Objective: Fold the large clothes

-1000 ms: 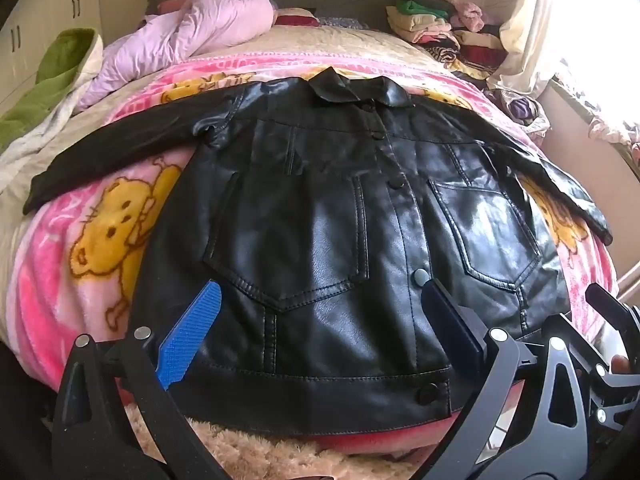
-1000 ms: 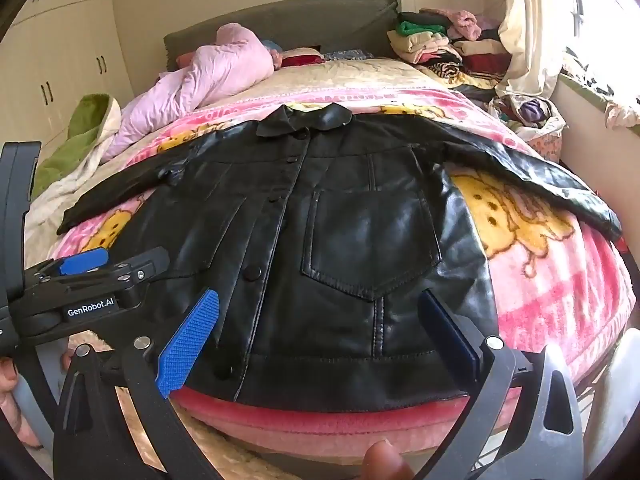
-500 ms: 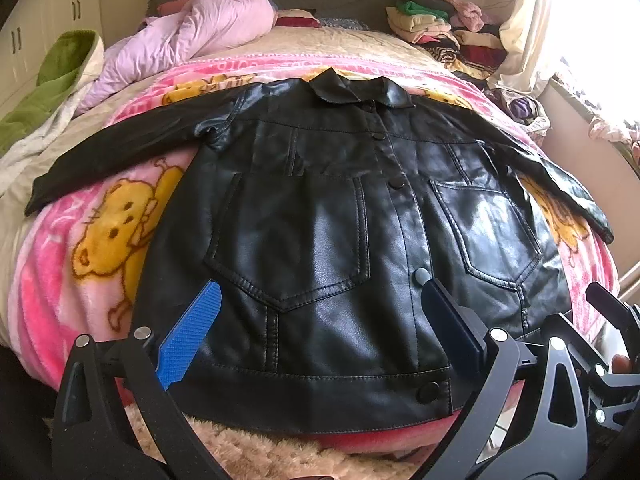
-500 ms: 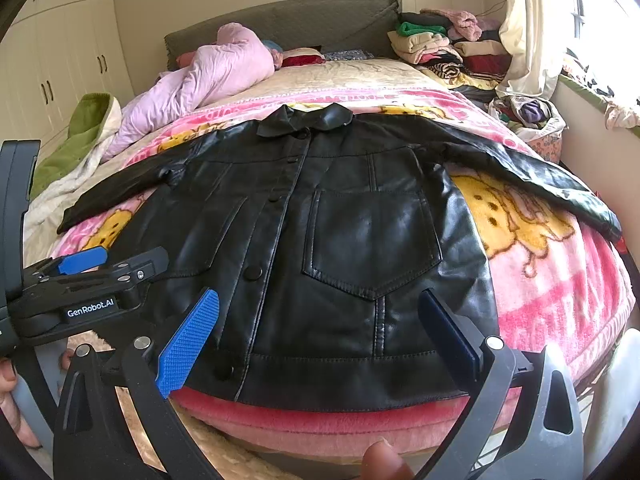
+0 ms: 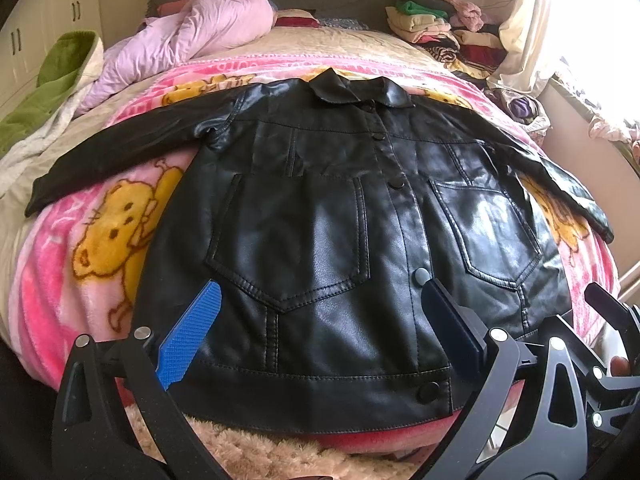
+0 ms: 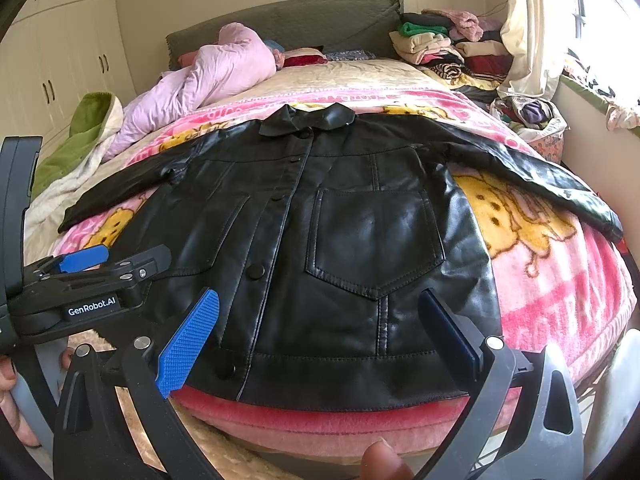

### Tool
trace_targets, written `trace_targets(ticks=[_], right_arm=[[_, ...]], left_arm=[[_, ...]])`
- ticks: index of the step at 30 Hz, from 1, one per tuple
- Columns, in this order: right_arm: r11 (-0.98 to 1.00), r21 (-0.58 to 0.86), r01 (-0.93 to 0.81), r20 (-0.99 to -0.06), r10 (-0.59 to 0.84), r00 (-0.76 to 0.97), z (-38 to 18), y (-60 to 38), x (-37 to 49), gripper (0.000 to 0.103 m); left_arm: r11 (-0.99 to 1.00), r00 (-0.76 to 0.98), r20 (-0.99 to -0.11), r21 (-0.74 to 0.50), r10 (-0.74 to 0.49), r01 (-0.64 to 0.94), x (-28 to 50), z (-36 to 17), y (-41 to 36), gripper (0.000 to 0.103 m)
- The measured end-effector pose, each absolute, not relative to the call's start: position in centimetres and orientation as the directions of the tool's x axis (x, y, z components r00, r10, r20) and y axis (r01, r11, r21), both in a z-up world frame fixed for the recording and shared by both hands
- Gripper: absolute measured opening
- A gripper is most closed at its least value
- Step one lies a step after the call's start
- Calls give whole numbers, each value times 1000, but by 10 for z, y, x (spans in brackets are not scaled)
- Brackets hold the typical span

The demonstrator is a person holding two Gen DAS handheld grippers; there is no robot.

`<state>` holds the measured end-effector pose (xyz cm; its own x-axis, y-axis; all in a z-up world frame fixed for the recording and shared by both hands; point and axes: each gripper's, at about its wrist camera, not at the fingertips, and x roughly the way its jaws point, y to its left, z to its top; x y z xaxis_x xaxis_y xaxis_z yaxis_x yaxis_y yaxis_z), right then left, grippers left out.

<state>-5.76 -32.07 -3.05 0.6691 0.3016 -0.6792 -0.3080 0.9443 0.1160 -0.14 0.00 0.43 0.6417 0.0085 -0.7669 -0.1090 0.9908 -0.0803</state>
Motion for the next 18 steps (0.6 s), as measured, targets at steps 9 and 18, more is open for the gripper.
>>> trace_targets(ticks=[9, 18], right_arm=[[945, 119, -306, -678, 302, 670, -31, -320, -56, 99], [942, 121, -313, -679, 309, 666, -31, -320, -50, 99]], left_arm=[[991, 642, -767, -79, 10, -109, -2, 4, 0, 94], [992, 640, -768, -72, 13, -108, -1, 6, 3, 94]])
